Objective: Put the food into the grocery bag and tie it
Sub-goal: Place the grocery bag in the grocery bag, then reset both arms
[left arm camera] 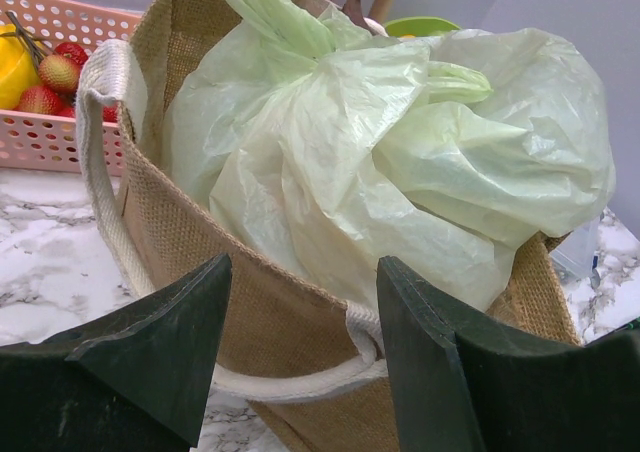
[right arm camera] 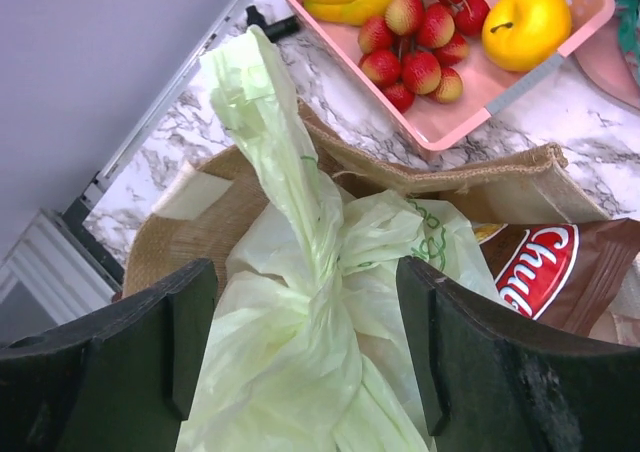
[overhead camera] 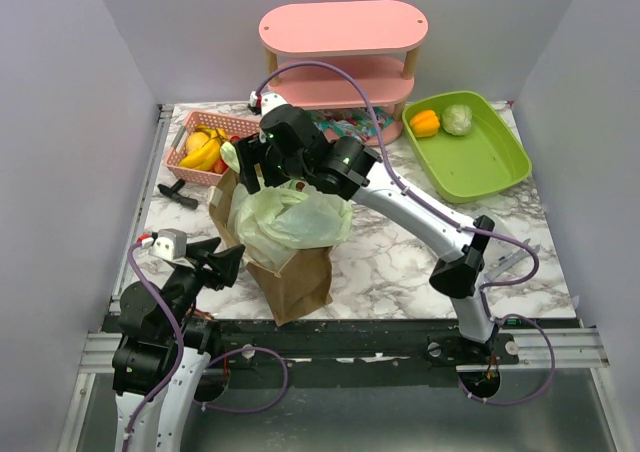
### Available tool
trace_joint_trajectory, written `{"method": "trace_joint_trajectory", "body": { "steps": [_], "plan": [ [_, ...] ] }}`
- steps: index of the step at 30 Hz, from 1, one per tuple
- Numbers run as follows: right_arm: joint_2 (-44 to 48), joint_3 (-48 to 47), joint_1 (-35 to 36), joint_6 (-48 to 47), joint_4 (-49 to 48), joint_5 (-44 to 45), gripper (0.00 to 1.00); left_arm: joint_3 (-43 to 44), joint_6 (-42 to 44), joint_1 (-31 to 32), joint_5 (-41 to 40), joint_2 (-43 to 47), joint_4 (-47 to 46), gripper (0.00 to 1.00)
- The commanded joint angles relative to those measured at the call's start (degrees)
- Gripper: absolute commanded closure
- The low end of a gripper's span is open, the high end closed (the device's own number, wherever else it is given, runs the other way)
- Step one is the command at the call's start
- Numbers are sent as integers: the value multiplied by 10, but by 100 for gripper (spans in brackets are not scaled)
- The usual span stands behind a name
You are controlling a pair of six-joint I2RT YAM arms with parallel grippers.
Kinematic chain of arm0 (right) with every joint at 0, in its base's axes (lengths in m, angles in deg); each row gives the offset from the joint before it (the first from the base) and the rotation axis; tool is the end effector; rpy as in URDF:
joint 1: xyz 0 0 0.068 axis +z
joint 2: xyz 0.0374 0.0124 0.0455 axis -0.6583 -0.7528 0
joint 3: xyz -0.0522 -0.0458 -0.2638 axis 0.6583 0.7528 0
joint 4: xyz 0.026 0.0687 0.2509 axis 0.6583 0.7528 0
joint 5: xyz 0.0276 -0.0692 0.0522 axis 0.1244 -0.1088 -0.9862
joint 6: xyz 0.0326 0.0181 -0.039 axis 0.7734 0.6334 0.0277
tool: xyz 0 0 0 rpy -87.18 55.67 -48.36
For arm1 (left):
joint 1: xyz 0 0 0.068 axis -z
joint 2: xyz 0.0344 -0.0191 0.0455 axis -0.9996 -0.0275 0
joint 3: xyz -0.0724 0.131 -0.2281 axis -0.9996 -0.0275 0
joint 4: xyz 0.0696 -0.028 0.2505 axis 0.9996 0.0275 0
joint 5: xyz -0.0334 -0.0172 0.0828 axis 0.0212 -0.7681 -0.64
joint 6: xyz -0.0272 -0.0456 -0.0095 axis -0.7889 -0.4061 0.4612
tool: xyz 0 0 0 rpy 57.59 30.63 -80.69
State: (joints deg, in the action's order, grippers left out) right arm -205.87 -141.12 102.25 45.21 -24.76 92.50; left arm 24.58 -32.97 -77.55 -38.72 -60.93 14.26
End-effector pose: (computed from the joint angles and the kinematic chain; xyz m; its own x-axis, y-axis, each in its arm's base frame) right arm 0.2257 0.3930 0.4219 -0.4964 -0.1974 -0.8453 -0.6352 0.7463 0.1988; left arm 0.0348 -0.0156 0.3021 -0.1652 -0.3354 -0.9275 0.3936 0.8399 -0.3738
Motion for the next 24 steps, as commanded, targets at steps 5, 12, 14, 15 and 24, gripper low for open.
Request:
{"method": "trace_joint_trajectory", "body": {
  "steps": [5,12,14,15,24],
  "plan": [
    [73,5,3,3,-7,-29,14,-2,8,-4,8,-1,-7,38],
    [180,134,3,-3,-95,11,5,-1,8,-4,9,-3,-7,38],
    [226,200,3,10,-133,34,3,-2,7,-4,10,-3,-8,38],
    [243,229,3,17,-148,48,2,-2,7,-4,11,-4,-8,38],
    [469,491,2,53,-300,175,0,-2,6,-4,15,-15,-9,38]
  ]
}}
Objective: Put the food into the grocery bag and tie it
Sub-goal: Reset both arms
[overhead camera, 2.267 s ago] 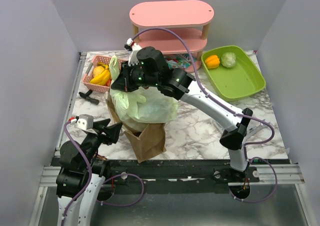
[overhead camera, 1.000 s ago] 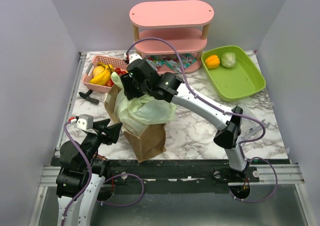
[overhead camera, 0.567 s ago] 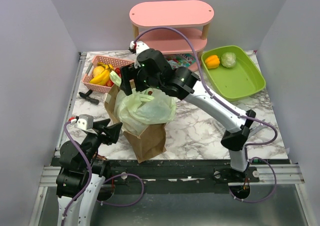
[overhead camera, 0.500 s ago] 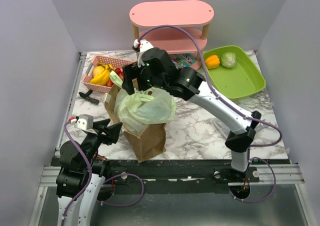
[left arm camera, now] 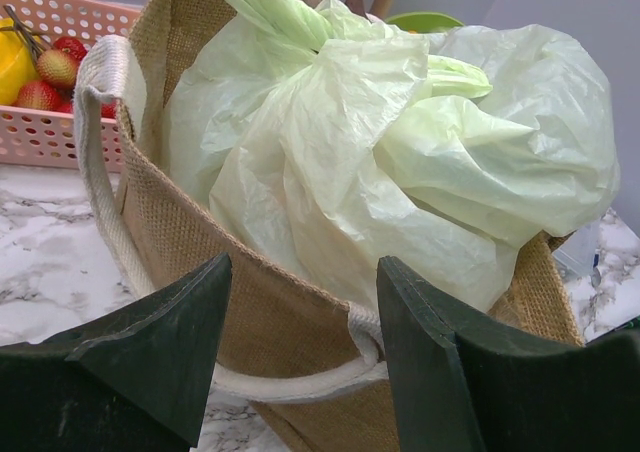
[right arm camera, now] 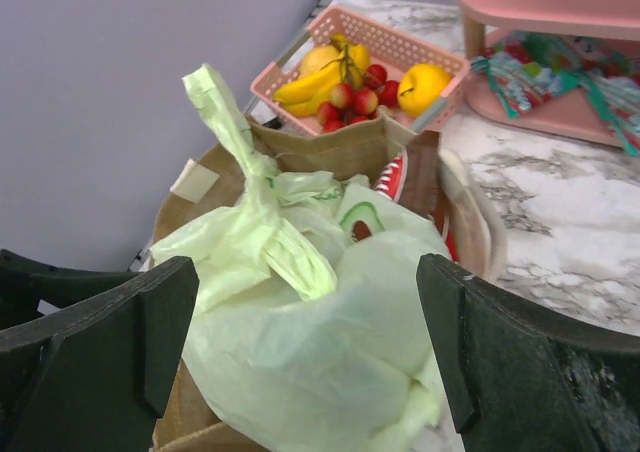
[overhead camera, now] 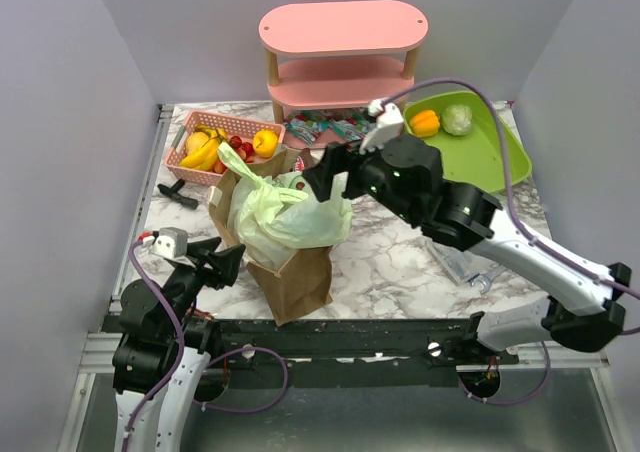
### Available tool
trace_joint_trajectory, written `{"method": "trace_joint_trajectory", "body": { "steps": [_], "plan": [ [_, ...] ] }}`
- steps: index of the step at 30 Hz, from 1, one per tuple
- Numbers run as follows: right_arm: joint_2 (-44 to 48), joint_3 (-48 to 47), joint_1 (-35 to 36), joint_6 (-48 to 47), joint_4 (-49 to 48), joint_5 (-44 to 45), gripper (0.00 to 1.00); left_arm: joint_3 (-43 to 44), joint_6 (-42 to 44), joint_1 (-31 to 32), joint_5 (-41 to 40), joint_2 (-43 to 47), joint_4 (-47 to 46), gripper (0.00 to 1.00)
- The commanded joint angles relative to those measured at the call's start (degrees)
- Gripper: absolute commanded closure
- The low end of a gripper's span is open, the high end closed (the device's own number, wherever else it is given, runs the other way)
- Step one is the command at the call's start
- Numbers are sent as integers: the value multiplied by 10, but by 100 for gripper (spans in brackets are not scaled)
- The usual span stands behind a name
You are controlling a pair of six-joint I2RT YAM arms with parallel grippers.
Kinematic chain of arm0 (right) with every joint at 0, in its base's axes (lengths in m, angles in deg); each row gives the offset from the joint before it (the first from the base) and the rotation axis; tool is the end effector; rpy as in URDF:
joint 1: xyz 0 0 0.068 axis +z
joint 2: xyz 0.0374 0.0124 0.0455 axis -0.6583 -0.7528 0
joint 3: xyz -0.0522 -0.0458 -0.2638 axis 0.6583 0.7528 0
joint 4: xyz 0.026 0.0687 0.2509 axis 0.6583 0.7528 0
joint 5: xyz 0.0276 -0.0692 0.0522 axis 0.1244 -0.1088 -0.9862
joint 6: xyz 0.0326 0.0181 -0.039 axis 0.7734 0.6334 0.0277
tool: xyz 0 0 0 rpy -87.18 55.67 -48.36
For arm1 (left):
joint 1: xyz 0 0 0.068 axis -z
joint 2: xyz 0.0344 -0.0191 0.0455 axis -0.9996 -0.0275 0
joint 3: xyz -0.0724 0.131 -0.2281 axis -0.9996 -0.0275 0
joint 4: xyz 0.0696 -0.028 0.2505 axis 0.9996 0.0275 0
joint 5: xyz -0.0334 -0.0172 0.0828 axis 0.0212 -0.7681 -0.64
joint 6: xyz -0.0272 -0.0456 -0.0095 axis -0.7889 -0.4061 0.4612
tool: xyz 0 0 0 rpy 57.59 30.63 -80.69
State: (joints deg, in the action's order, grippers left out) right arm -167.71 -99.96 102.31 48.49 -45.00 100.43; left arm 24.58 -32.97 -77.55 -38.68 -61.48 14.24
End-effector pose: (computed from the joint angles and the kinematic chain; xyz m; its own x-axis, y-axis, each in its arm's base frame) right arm 0.1555 0.2567 0.4673 -0.3658 0.1145 -0.9236 -0.5619 0.7640 0.3172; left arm 0.0366 -0.0160 0.3020 -0.1739 -0.3336 -0.9265 0.3908 0.8403 -0.3759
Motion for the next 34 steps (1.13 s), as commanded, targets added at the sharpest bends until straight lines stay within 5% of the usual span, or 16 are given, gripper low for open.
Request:
{"method": "trace_joint_trajectory", "body": {
  "steps": [1,9,17,34],
  "plan": [
    [112,102,2,17,-108,111,0,-2,6,-4,15,-10,-9,38],
    [269,240,2,48,-72,205,0,-2,6,-4,15,-15,-9,38],
    [363,300,2,135,15,193,0,-3,5,-4,15,-13,-12,38],
    [354,309,2,159,64,177,0,-4,5,-2,15,0,-12,38]
  ]
}}
